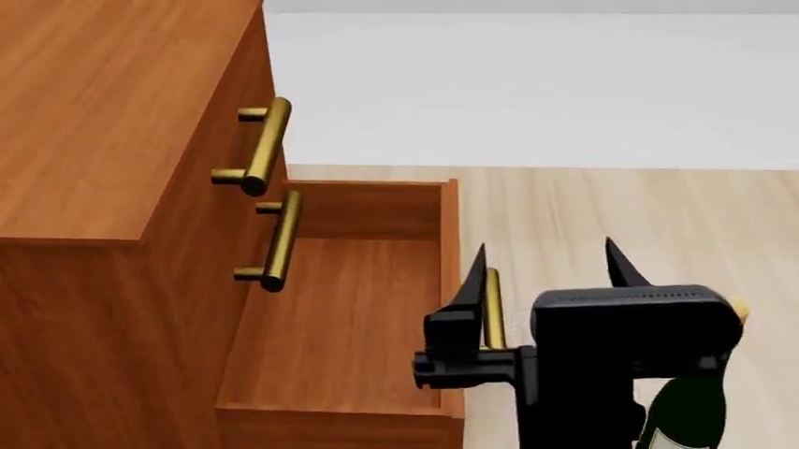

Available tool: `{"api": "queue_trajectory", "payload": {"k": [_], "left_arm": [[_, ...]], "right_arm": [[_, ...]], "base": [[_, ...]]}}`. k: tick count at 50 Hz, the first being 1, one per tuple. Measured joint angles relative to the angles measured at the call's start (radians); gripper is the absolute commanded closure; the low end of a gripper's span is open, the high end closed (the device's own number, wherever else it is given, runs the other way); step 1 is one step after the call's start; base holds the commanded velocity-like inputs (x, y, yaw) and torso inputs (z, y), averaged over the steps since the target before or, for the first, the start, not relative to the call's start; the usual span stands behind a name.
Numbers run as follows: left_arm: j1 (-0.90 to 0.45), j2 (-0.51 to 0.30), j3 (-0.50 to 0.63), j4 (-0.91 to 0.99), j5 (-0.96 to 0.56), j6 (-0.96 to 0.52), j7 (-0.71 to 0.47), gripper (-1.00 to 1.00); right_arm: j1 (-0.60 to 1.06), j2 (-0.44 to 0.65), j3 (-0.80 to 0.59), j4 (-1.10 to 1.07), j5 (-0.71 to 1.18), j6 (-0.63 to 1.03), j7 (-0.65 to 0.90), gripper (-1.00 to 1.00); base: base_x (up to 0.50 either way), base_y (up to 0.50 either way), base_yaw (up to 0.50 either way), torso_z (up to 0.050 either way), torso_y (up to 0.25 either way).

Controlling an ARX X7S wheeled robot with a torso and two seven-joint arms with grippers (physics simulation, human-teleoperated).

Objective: Put the wine bottle in the bottom drawer of the cabinet.

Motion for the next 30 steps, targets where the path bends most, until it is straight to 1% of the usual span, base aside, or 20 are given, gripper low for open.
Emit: {"api": "queue_trajectory", "payload": {"k": [7,17,26,30], "left_arm": [[0.002,-0.003,0.005,-0.002,-0.004,0.000,0.002,-1.00],[0.004,-0.006,0.011,-0.002,-0.009,0.002,0.005,-1.00],[0.007,-0.010,0.018,-0.003,-0.011,0.002,0.006,-1.00],[0.008,-0.012,0.021,-0.002,-0.011,0.002,0.005,-1.00]], "right_arm": [[-0.008,0.001,0.041,-0.096,0.058,0.098,0.021,-1.00],[-0.001,-0.006,0.127,-0.269,0.164,0.307,0.073,-1.00],[0.021,-0.030,0.254,-0.393,0.280,0.521,0.118,-1.00],[0.041,-0.036,0.328,-0.440,0.366,0.625,0.155,-1.00]], "base": [[0.00,0.00,0.00,0.000,0.000],[0.00,0.00,0.00,0.000,0.000],[0.00,0.00,0.00,0.000,0.000],[0.00,0.00,0.00,0.000,0.000]]}}
